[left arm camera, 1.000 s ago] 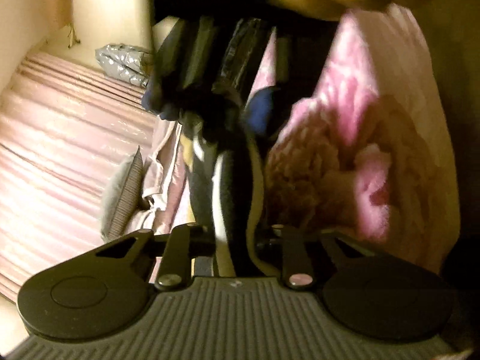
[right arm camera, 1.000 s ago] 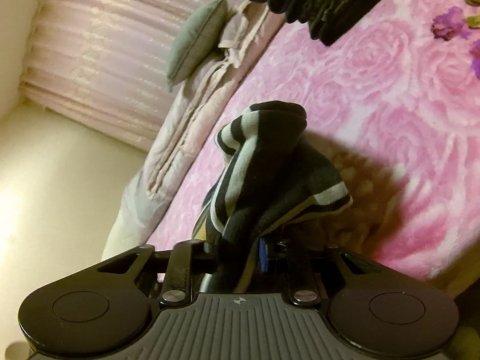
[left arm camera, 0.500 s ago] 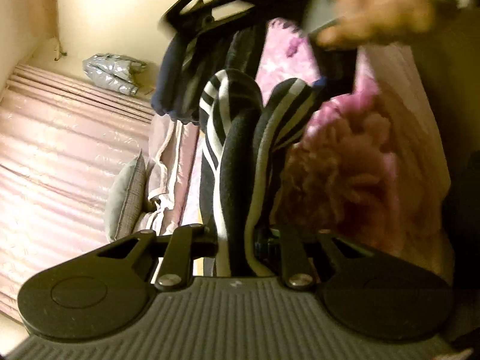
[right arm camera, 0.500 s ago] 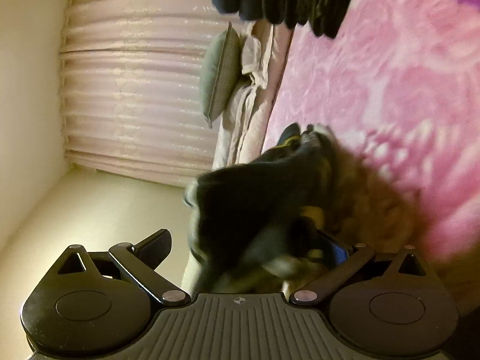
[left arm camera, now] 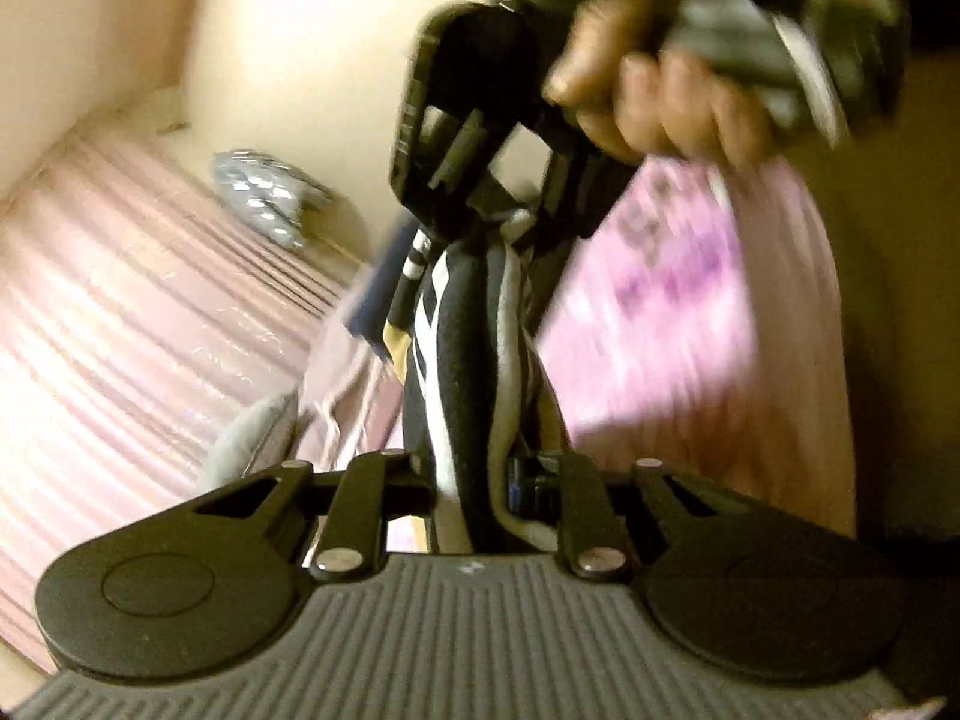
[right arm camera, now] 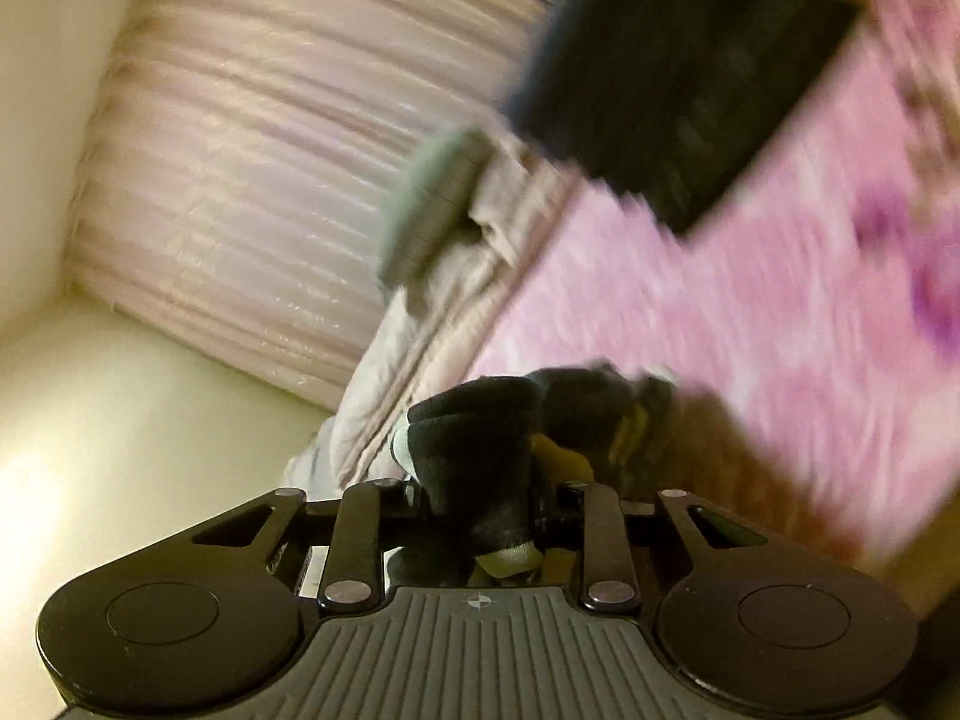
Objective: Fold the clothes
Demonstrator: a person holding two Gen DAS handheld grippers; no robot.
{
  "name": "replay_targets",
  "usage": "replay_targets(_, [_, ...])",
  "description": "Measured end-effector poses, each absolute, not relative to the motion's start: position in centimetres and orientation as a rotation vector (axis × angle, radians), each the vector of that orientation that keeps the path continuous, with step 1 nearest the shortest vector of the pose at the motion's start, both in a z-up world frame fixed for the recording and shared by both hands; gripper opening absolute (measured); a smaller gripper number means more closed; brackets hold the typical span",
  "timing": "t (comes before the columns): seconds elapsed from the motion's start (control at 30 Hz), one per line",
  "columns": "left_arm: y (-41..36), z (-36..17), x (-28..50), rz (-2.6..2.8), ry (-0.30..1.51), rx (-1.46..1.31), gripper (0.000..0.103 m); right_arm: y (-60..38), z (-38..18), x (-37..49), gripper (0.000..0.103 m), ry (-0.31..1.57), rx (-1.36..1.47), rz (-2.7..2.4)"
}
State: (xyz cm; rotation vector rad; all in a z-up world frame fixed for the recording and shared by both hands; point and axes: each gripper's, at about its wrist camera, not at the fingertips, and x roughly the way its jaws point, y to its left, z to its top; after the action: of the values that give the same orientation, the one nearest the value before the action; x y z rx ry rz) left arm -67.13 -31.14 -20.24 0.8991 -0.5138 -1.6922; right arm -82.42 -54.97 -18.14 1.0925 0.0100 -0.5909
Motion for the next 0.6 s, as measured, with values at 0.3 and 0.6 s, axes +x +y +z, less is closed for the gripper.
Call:
replay_targets(0.3, [-28.4, -13.9, -51.4, -1.670, 0.177, 0.246, 0.017, -50.1, -8.0, -66.1, 0.029, 0.256, 0.669, -0.437])
replay_targets(0.6, [-25.6, -28.3, -30.3, -1.280, 0.862, -0.009, 0.016, -46.0, -20.1, -47.9, 0.071, 0.456, 0.488, -0.224])
